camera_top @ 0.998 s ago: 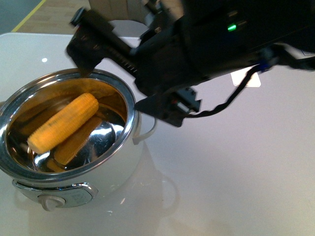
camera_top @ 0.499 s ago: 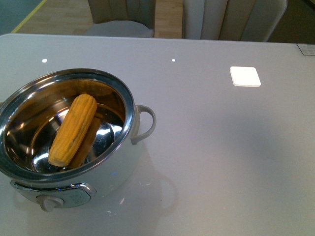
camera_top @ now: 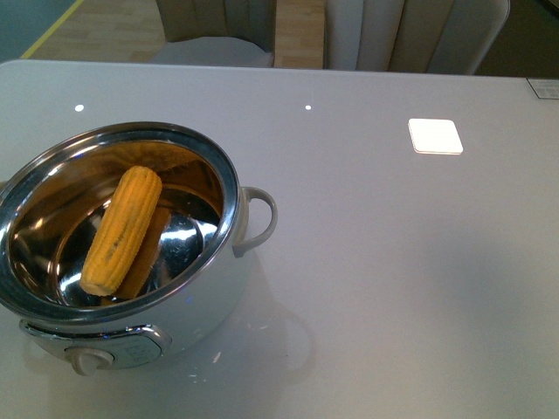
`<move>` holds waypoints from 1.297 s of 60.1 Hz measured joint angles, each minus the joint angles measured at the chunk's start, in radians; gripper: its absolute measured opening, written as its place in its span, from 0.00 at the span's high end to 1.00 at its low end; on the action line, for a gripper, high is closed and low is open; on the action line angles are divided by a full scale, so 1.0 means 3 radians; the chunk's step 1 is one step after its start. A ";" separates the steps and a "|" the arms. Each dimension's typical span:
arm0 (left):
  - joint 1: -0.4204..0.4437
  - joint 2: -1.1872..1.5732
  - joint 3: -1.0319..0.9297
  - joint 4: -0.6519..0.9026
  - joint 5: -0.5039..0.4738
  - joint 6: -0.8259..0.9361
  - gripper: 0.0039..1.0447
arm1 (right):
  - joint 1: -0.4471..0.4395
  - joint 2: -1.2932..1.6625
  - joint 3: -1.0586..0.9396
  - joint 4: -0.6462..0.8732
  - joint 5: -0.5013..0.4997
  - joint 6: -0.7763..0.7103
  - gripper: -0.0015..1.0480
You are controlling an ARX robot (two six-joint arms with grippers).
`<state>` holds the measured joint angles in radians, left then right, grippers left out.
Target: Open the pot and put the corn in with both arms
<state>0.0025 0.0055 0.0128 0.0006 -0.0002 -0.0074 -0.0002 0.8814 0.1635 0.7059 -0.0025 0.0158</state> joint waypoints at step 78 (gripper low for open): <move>0.0000 0.0000 0.0000 0.0000 0.0000 0.0000 0.06 | 0.0000 -0.2227 -0.0488 -0.1638 0.0010 -0.0033 0.98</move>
<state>0.0025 0.0055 0.0128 0.0006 -0.0002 -0.0074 -0.0002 0.2134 0.0170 0.2146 0.0006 0.0059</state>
